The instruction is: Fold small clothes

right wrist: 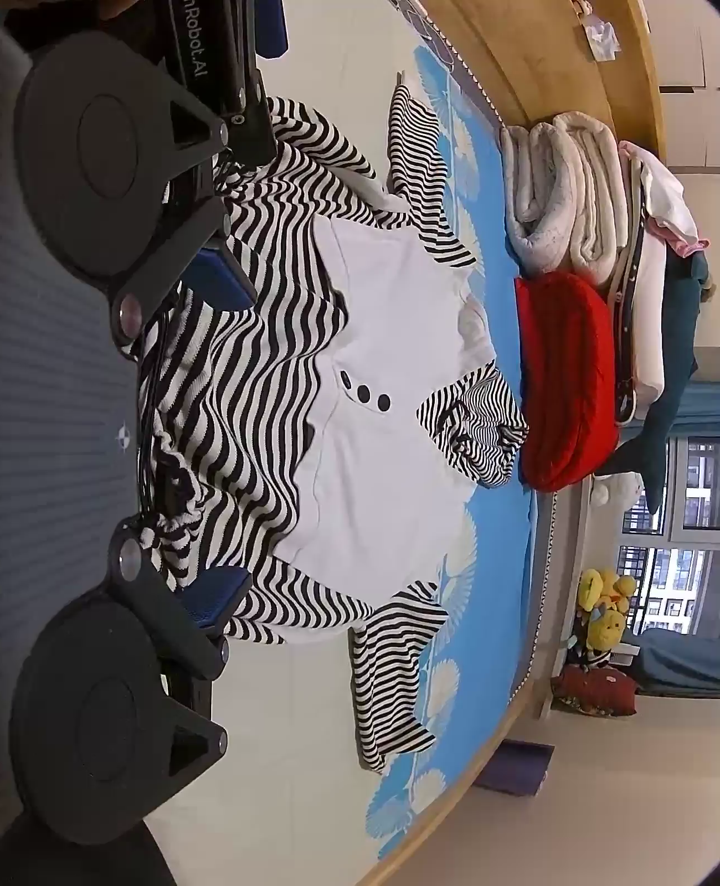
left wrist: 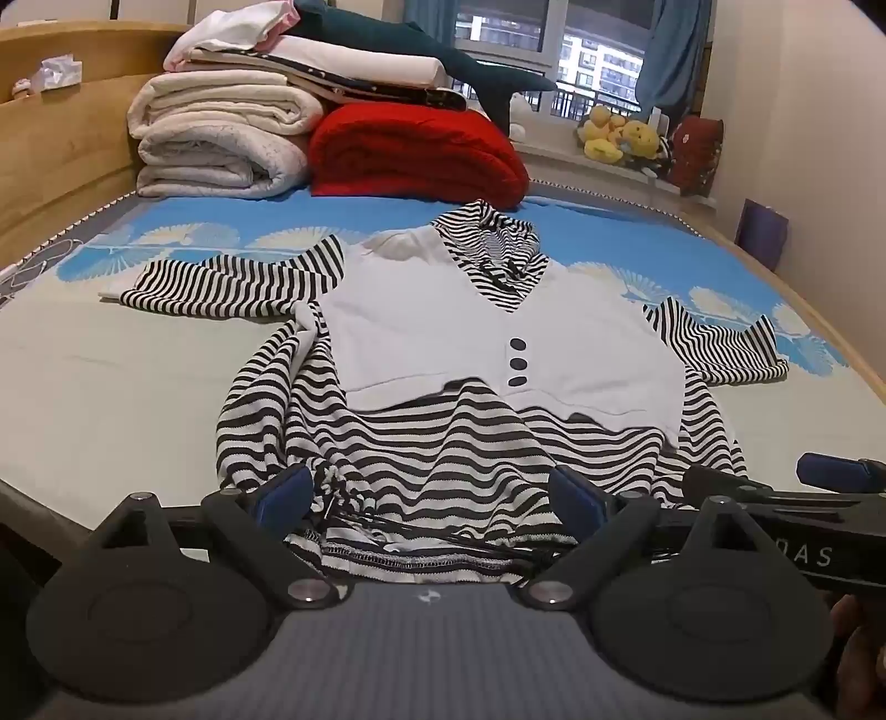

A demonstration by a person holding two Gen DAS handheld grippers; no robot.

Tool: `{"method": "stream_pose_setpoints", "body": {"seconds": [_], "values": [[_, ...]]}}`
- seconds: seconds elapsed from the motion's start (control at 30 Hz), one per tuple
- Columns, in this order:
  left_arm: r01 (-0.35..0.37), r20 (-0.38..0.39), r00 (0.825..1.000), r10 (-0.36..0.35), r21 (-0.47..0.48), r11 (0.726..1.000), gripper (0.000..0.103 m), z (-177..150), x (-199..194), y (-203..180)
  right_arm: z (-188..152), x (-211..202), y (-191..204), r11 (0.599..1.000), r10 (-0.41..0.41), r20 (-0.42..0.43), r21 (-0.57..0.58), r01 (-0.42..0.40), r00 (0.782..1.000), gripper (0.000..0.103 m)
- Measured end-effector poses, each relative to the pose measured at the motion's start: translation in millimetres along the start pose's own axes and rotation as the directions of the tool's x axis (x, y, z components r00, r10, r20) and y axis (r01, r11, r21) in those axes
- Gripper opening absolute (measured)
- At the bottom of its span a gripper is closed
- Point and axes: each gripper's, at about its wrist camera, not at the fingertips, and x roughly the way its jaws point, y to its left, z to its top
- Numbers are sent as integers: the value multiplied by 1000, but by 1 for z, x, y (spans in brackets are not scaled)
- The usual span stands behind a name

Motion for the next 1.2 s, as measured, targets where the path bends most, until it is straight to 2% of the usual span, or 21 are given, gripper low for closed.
{"method": "stream_pose_setpoints", "body": {"seconds": [1.13,1.2], "values": [[12,11,1000,-12,-7,1000,95,2,-5,-1,1,-2,1,1000,3,11,6,-3,1000,98],[17,14,1000,-17,-7,1000,92,2,-5,0,1,-2,1,1000,2,11,6,-2,1000,98]]}}
